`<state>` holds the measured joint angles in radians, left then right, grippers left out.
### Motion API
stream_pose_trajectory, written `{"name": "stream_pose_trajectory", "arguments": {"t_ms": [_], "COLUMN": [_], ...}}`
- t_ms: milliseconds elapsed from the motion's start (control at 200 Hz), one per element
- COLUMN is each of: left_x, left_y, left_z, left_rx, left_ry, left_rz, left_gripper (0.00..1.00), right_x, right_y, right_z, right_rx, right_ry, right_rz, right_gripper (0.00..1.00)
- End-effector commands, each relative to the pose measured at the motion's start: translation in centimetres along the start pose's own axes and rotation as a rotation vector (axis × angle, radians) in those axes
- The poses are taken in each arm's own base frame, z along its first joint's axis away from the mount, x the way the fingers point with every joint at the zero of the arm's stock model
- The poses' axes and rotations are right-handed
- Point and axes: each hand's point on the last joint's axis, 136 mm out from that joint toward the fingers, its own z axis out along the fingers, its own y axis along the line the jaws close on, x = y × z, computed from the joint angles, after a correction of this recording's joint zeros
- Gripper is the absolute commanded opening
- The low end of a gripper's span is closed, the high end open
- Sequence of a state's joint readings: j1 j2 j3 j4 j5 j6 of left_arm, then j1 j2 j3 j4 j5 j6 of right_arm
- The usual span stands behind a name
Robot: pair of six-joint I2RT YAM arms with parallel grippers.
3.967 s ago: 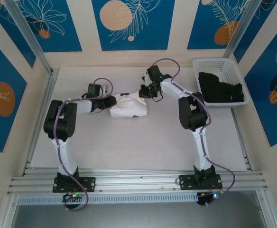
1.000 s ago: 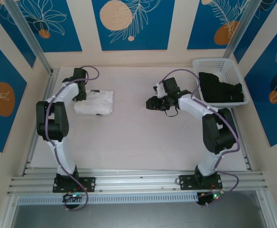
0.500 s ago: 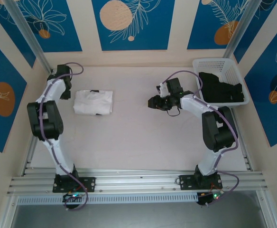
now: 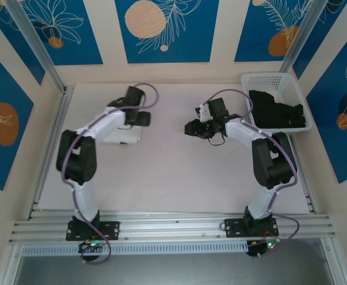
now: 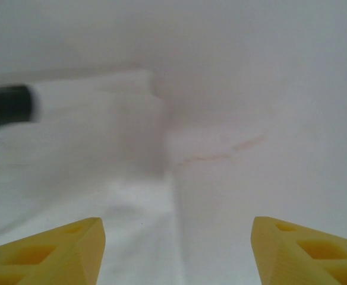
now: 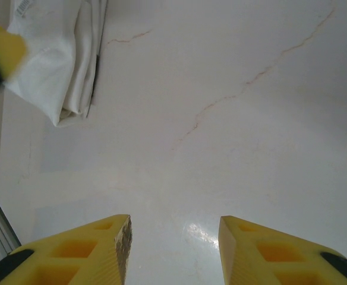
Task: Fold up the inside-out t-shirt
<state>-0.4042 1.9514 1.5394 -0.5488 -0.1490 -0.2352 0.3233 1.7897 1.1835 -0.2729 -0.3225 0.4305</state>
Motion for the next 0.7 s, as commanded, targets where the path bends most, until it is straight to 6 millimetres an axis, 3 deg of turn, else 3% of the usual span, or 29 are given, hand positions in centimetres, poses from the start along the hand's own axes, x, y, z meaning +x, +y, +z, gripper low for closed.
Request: {"name": "stream_pose_trajectory", "arguments": {"t_ms": [0, 85, 190, 415, 695], "left_x": [0.7, 1.4, 2.2, 3.6, 5.1], "left_y": [0.5, 0.4, 2.0, 5.6, 12.5], "left_z": [0.9, 2.7, 4.1, 4.6, 3.7], "left_rx": [-0.134, -0.181, -0.286, -0.38, -0.463], "left_ry": [0.045, 0.087, 0.129, 0.182, 0.238], "left_rz": [0.053, 0.101, 0.141, 0.198, 0.142], "left_gripper": [0.67, 0.67, 0.65, 0.55, 0.43], "right_x": [0.5, 0.7, 0.8, 1.1, 1.0], "right_y": [0.5, 0.8, 1.0, 0.7, 1.1], "right_z": [-0.7, -0.7, -0.8, -0.6, 0.0], "right_rx": [-0.015, -0.025, -0.027, -0.015, -0.021], "right_ry": [0.0, 0.005, 0.006, 0.011, 0.021], "right_rz": [0.009, 0.011, 0.008, 0.011, 0.002], "right_gripper": [0.44, 0.44, 0.44, 0.44, 0.44]}}
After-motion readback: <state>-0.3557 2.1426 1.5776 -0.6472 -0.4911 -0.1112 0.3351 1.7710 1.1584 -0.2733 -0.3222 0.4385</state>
